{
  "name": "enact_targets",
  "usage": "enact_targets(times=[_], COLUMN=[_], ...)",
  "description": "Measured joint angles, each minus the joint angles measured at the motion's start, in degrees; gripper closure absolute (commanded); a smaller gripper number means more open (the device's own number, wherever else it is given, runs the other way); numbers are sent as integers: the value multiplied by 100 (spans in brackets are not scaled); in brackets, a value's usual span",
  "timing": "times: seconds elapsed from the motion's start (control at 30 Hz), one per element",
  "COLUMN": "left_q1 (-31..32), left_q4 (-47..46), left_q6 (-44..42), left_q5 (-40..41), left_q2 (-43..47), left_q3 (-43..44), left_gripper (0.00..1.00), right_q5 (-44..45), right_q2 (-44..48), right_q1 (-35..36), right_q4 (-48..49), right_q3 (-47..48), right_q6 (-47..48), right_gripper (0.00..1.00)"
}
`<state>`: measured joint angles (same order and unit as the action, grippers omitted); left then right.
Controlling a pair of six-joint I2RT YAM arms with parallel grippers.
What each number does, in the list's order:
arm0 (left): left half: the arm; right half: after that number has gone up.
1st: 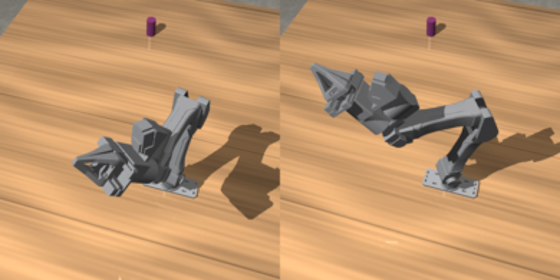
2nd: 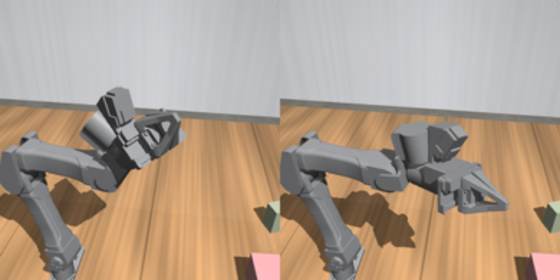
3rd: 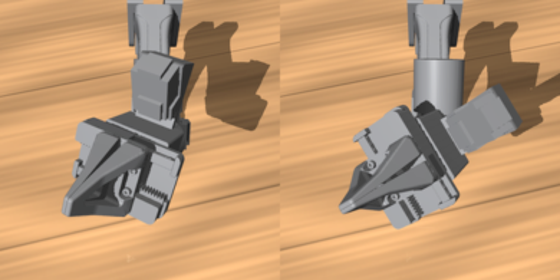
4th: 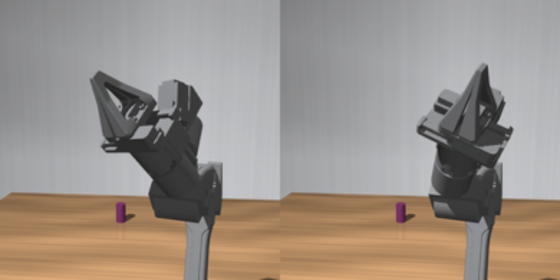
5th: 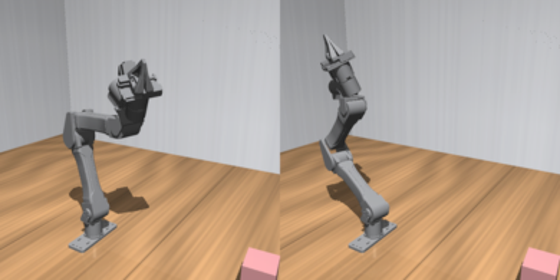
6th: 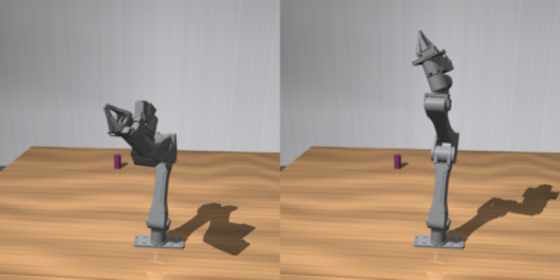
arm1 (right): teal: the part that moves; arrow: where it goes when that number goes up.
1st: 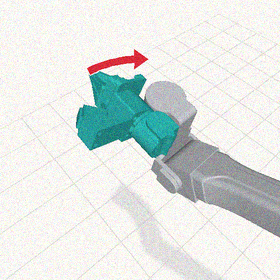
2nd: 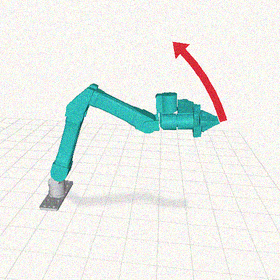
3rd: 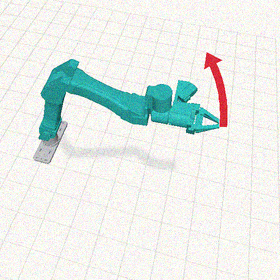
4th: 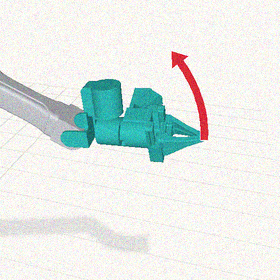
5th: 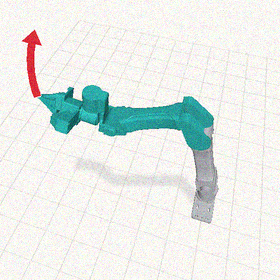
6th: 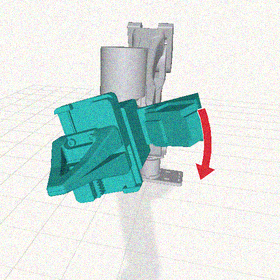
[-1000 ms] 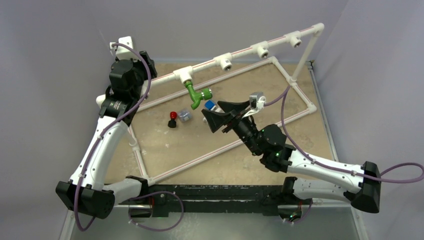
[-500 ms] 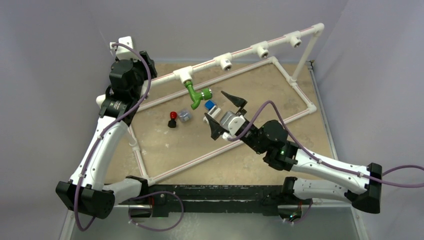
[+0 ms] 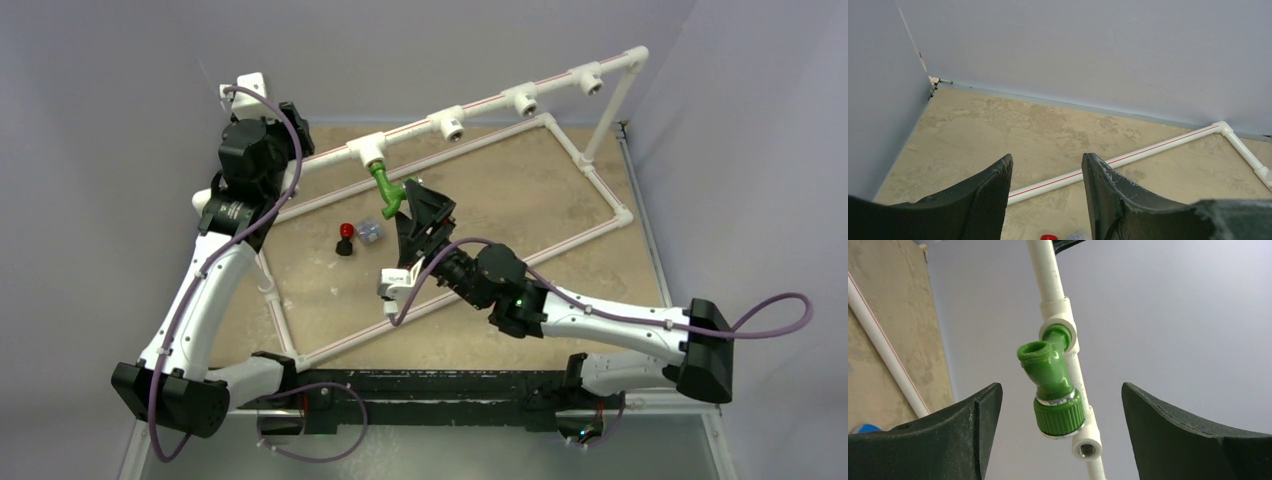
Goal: Install the water faucets
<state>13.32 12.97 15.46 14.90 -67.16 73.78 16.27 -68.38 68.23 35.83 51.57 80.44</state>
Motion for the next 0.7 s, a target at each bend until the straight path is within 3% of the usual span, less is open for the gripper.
enact_targets(times=[0.23, 0.43, 0.57, 0.7], left_q1=[0, 0, 0, 0], left_q4=[2, 0, 2, 2], left_q6=[0, 0, 0, 0], left_q5=[-2, -2, -2, -11], left_q2=[0, 0, 0, 0], left_q3=[0, 0, 0, 0], left_gripper=[48, 47, 47, 47], right_q5=[337, 643, 826, 903], right_q2=[-732, -1010, -1093, -1123], right_q1=[9, 9, 9, 39], right_q4=[413, 645, 876, 1034], right_q3=[195, 389, 402, 402], right_q6=[804, 868, 719, 367], right_gripper=[30, 48, 70, 100])
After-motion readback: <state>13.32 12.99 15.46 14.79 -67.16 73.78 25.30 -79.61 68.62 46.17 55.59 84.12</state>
